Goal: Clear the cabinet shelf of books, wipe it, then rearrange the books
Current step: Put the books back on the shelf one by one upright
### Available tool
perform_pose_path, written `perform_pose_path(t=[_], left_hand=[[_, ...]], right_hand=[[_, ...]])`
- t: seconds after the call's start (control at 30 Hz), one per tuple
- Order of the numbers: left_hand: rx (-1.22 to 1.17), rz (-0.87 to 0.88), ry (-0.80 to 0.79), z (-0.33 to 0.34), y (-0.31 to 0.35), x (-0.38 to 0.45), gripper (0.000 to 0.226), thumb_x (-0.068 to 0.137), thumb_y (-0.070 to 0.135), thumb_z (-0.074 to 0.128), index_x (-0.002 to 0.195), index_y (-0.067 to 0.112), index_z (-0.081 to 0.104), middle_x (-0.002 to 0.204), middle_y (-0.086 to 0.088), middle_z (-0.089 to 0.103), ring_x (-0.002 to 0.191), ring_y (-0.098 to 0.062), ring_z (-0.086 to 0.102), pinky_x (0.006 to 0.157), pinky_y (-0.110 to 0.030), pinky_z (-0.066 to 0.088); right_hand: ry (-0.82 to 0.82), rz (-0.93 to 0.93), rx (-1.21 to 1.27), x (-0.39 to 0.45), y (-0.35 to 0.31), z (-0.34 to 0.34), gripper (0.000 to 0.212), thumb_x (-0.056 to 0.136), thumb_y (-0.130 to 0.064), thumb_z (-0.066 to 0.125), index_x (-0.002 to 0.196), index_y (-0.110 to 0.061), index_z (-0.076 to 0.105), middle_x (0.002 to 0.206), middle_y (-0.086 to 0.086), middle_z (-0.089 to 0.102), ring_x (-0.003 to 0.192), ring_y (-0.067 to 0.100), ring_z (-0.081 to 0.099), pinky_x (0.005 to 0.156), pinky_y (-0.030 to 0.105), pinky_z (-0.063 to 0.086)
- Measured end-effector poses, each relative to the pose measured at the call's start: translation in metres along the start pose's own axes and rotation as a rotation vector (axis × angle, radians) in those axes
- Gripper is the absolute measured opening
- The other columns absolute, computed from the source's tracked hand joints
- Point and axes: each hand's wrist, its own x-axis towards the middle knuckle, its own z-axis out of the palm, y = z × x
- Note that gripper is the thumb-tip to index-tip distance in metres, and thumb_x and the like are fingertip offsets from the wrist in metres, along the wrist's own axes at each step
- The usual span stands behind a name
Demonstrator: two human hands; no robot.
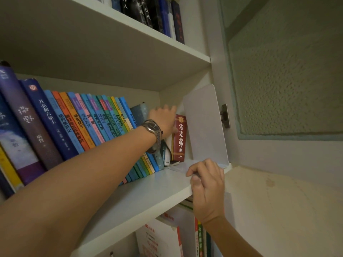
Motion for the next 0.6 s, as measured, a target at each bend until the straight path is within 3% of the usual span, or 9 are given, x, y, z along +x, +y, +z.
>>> perform_pose_path(t=[0.1, 0.23, 0.33, 0.43, 0.6], left_hand=[[-0.205, -0.066, -0.063, 0.011, -0.009, -0.002, 0.072, 0.081, 0.049, 0.067, 0.135, 0.016, 0.031, 0.131, -0.010, 0.044, 0.114, -0.027, 0.049, 0.078, -0.035, 0.041], [-0.409, -0.047, -0.127, 0.019, -0.008, 0.000, 0.086, 0.075, 0.044, 0.074, 0.143, 0.018, 0.026, 0.143, -0.010, 0.036, 0.128, -0.029, 0.038, 0.098, -0.045, 0.041], [-0.350, -0.005, -0.139, 0.024, -0.005, 0.004, 0.102, 0.074, 0.045, 0.075, 0.150, 0.019, 0.013, 0.157, -0.009, 0.013, 0.144, -0.032, 0.012, 0.113, -0.053, 0.022], [-0.251, 0.038, -0.114, 0.029, -0.007, 0.007, 0.105, 0.073, 0.050, 0.073, 0.151, 0.023, 0.008, 0.160, -0.006, -0.005, 0.146, -0.029, -0.006, 0.115, -0.058, 0.002], [-0.163, 0.103, -0.133, 0.035, -0.006, 0.008, 0.102, 0.076, 0.051, 0.071, 0.152, 0.025, 0.008, 0.159, -0.007, -0.001, 0.145, -0.029, 0.000, 0.116, -0.054, 0.007]], right_hand=[[0.002, -0.001, -0.005, 0.000, 0.000, 0.000, 0.027, 0.082, -0.025, 0.035, 0.071, -0.013, 0.056, 0.076, -0.008, 0.045, 0.076, 0.008, 0.041, 0.079, 0.013, 0.028], [0.003, -0.003, -0.003, 0.001, 0.000, 0.000, 0.027, 0.083, -0.026, 0.035, 0.071, -0.013, 0.056, 0.076, -0.009, 0.044, 0.075, 0.008, 0.041, 0.079, 0.013, 0.028], [0.006, -0.008, 0.003, 0.001, 0.000, 0.001, 0.027, 0.082, -0.026, 0.036, 0.071, -0.012, 0.056, 0.076, -0.009, 0.044, 0.075, 0.008, 0.041, 0.079, 0.014, 0.028], [0.007, -0.003, 0.016, 0.000, 0.001, 0.000, 0.026, 0.082, -0.025, 0.036, 0.071, -0.012, 0.055, 0.076, -0.009, 0.045, 0.076, 0.008, 0.041, 0.079, 0.015, 0.029], [-0.017, 0.007, 0.028, 0.000, -0.001, -0.001, 0.025, 0.083, -0.025, 0.036, 0.072, -0.013, 0.055, 0.077, -0.010, 0.046, 0.077, 0.008, 0.042, 0.079, 0.017, 0.029]])
